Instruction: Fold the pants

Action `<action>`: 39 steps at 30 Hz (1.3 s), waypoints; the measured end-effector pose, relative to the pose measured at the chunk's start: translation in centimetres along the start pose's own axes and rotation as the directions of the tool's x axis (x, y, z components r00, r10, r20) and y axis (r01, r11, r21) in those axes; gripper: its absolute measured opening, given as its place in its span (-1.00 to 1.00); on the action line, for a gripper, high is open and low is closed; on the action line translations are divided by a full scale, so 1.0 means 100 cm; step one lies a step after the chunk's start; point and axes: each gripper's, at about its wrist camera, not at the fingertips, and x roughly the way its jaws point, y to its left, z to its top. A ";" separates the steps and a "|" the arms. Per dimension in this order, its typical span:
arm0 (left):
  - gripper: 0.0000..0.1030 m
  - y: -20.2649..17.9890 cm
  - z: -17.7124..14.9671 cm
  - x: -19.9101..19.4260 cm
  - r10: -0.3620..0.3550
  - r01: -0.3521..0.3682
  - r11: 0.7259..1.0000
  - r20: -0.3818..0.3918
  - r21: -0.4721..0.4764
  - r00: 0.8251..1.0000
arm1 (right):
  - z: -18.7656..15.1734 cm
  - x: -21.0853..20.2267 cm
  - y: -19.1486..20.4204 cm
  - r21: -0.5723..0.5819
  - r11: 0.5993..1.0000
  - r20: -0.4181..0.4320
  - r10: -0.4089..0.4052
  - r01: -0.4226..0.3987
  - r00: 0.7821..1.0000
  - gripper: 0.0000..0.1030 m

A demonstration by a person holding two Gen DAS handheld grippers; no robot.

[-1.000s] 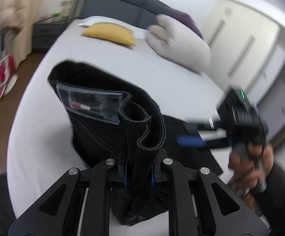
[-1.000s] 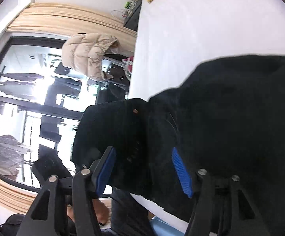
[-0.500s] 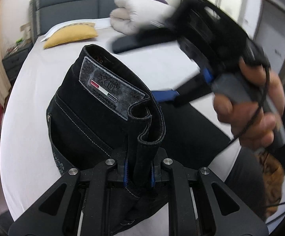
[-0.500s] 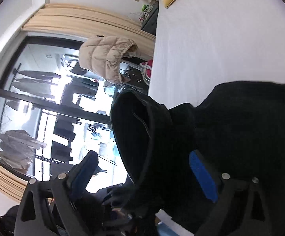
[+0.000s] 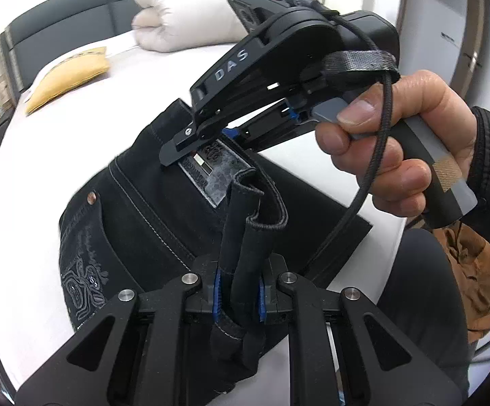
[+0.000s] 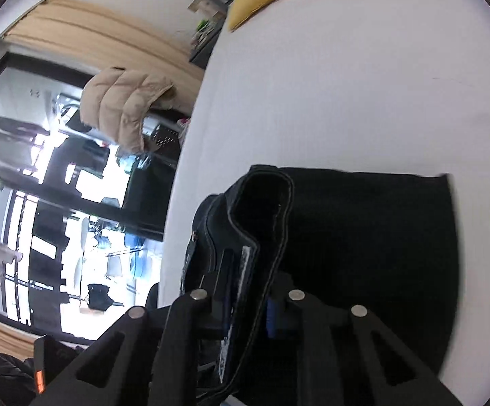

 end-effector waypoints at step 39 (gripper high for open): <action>-0.08 0.007 0.028 0.020 -0.250 0.256 0.924 0.059 -0.285 0.967 | -0.032 -0.112 -0.087 0.115 0.993 0.167 -0.017 -0.002 0.986 -0.47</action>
